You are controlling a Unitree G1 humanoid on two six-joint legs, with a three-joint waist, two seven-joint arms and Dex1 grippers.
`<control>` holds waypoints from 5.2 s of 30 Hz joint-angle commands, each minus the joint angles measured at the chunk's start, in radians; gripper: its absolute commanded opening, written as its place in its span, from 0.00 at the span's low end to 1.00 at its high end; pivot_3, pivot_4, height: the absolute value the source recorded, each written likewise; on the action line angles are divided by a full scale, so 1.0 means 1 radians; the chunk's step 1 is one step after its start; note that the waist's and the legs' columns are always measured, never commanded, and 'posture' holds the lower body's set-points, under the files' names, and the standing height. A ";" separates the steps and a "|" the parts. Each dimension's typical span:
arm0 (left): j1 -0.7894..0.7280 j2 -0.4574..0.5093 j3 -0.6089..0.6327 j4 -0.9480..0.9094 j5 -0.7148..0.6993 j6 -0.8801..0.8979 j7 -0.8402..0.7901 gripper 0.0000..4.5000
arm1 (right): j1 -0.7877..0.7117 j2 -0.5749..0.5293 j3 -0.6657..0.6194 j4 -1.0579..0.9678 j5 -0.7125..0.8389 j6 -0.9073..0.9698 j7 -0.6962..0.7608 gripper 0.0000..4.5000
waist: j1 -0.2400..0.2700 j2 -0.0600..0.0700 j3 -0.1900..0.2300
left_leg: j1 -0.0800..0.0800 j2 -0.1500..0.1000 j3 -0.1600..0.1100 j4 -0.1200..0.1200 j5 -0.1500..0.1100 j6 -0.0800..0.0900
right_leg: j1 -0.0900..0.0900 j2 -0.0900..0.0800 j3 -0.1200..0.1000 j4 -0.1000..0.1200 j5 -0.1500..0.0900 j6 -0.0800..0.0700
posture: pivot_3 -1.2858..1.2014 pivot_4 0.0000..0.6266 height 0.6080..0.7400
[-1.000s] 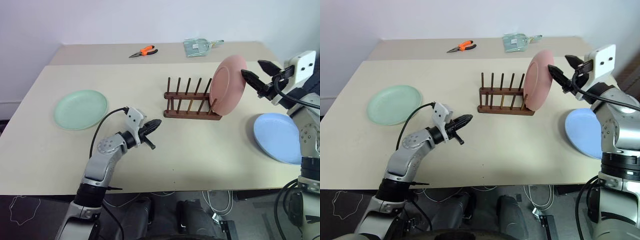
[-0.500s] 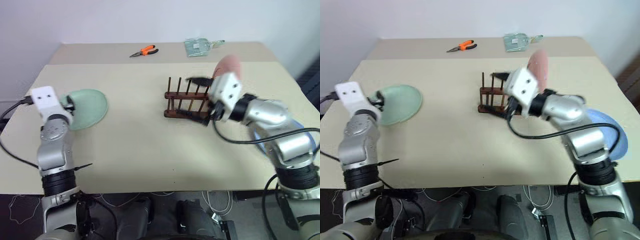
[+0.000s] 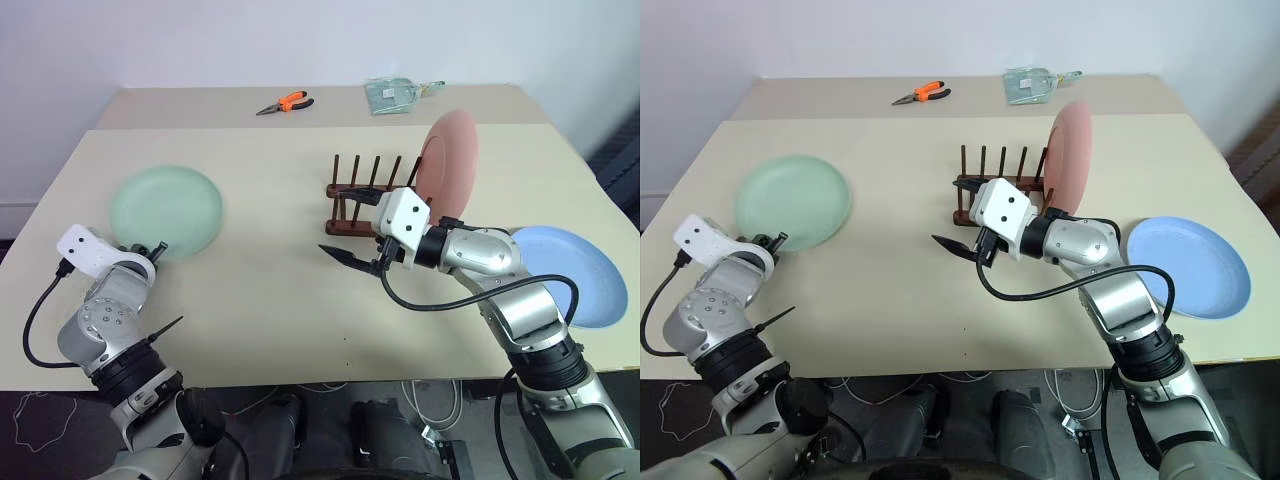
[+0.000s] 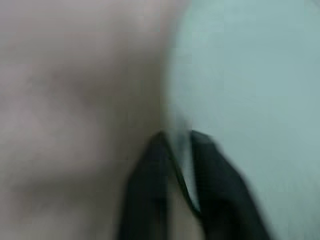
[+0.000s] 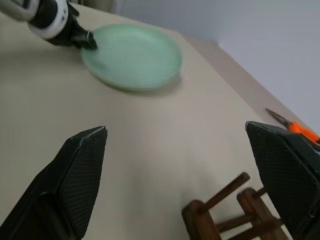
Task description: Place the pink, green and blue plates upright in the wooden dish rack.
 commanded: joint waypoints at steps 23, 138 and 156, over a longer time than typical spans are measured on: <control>-0.299 0.061 -0.673 -0.270 0.000 -0.012 -0.288 0.00 | -0.264 0.069 0.102 0.349 -0.531 -0.381 -0.245 0.59 | -0.027 -0.003 0.002 | 0.000 0.000 0.000 -0.004 0.008 -0.008 | -0.003 0.001 0.001 0.002 0.000 -0.002 | 0.52 0.24 0.89; 0.319 0.216 -1.009 -0.111 0.252 -0.654 -0.928 0.67 | 0.344 -0.120 -0.504 0.039 -0.062 0.279 -0.455 0.01 | -0.026 0.009 0.002 | -0.002 0.003 0.003 -0.002 0.002 0.004 | -0.002 0.000 0.003 -0.002 -0.001 -0.007 | 0.52 0.24 0.89; 0.251 0.254 -0.838 0.100 0.358 -0.875 -0.781 0.67 | -0.422 0.292 -0.533 -0.128 0.795 0.424 -0.562 0.01 | -0.027 0.010 0.003 | -0.002 0.003 0.001 -0.003 0.002 0.004 | -0.003 0.000 0.001 -0.001 0.001 -0.004 | 0.52 0.24 0.89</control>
